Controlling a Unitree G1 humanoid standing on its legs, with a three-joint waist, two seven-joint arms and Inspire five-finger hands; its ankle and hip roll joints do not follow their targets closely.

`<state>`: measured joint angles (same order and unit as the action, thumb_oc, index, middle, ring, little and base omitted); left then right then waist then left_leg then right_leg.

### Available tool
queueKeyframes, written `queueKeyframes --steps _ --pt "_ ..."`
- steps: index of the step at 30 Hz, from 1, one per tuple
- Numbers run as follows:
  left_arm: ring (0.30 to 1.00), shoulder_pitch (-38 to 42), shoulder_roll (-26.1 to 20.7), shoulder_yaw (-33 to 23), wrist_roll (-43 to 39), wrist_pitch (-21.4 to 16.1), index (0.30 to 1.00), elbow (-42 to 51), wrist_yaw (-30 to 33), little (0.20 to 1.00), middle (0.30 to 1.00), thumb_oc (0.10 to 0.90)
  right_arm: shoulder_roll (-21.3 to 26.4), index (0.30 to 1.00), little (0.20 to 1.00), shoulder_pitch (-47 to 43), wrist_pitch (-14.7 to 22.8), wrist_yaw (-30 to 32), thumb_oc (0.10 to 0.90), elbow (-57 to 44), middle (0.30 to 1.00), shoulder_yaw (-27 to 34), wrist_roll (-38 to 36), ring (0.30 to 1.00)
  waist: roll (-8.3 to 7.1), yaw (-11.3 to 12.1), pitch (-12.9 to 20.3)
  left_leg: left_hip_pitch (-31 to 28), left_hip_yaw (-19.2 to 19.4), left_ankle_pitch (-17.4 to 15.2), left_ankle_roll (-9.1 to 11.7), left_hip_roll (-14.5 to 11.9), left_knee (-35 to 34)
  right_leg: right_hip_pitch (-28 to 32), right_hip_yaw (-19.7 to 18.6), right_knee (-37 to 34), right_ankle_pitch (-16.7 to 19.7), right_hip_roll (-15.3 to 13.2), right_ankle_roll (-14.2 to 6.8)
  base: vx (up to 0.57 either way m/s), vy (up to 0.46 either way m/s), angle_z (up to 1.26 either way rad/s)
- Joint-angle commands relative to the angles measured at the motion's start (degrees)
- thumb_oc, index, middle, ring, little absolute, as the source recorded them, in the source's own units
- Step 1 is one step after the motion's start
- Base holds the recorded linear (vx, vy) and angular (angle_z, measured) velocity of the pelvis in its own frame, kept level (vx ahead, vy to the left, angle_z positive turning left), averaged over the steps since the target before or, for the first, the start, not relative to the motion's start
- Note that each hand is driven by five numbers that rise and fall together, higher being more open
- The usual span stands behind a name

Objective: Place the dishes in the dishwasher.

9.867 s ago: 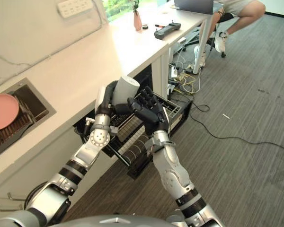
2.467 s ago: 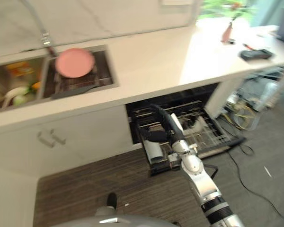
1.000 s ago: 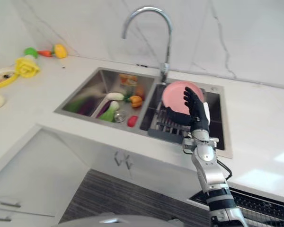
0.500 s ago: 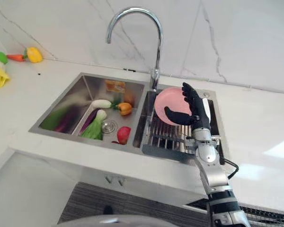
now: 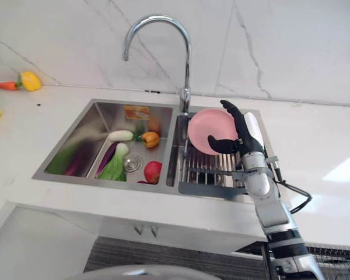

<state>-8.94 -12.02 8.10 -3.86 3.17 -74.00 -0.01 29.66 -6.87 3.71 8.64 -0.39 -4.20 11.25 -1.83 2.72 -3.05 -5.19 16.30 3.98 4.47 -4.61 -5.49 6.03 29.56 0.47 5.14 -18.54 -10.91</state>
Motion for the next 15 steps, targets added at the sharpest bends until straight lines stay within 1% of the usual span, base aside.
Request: queueKeyframes --steps 1,4,8,10,15 --pt "0.9 6.08 1.94 2.94 4.21 -3.1 0.9 0.43 -0.38 0.9 0.9 0.8 6.24 0.9 0.9 -9.4 5.01 -0.72 0.8 -4.94 0.9 0.12 2.36 0.9 2.15 1.55 2.91 -1.68 -1.45 -9.64 -1.85 -0.56 2.91 -3.22 1.66 2.19 0.25 -3.21 -3.36 0.01 -0.011 -0.08" --pt "0.9 6.45 -0.32 3.47 7.15 -3.59 0.9 1.53 0.29 0.9 0.9 0.8 8.1 0.9 0.9 -9.86 5.94 -2.09 0.8 -3.4 0.9 -1.56 2.73 0.9 2.3 1.48 2.87 -1.78 -1.28 -9.55 -1.6 -0.72 2.9 -3.12 1.82 1.66 0.52 -3.1 -3.4 0.01 -0.011 -0.03" --pt "0.9 6.77 -2.05 3.43 8.9 -4.36 0.9 1.96 0.46 0.9 0.9 0.8 9.96 0.9 0.9 -9.95 6.21 -3.56 0.8 -1.76 0.9 -3.57 3.49 0.9 2.41 1.54 2.92 -1.84 -1.3 -9.34 -1.27 -0.95 2.79 -2.85 2.12 1.06 0.49 -2.98 -3.36 0.0 0.0 0.0" --pt "0.9 6.58 -2.47 3.27 9.51 -4.52 0.9 1.99 0.66 0.9 0.9 0.8 10.13 0.9 0.9 -10.2 6.38 -3.49 0.8 -0.42 0.9 -4.32 3.58 0.9 2.48 1.65 2.88 -1.78 -1.44 -9.22 -1.1 -1.11 2.74 -2.6 2.48 0.81 0.39 -2.88 -3.31 0.0 0.0 0.0" --pt "0.9 6.28 -1.5 3.38 10.17 -4.73 0.9 1.1 0.78 0.9 0.9 0.8 10.23 0.9 0.9 -10.82 6.44 -1.79 0.8 1.49 0.9 -4.86 5.89 0.9 2.12 2.51 2.82 -1.49 -2.05 -9.0 -0.82 -1.49 2.81 -1.85 3.4 0.25 0.13 -2.46 -3.19 0.01 -0.018 0.04"
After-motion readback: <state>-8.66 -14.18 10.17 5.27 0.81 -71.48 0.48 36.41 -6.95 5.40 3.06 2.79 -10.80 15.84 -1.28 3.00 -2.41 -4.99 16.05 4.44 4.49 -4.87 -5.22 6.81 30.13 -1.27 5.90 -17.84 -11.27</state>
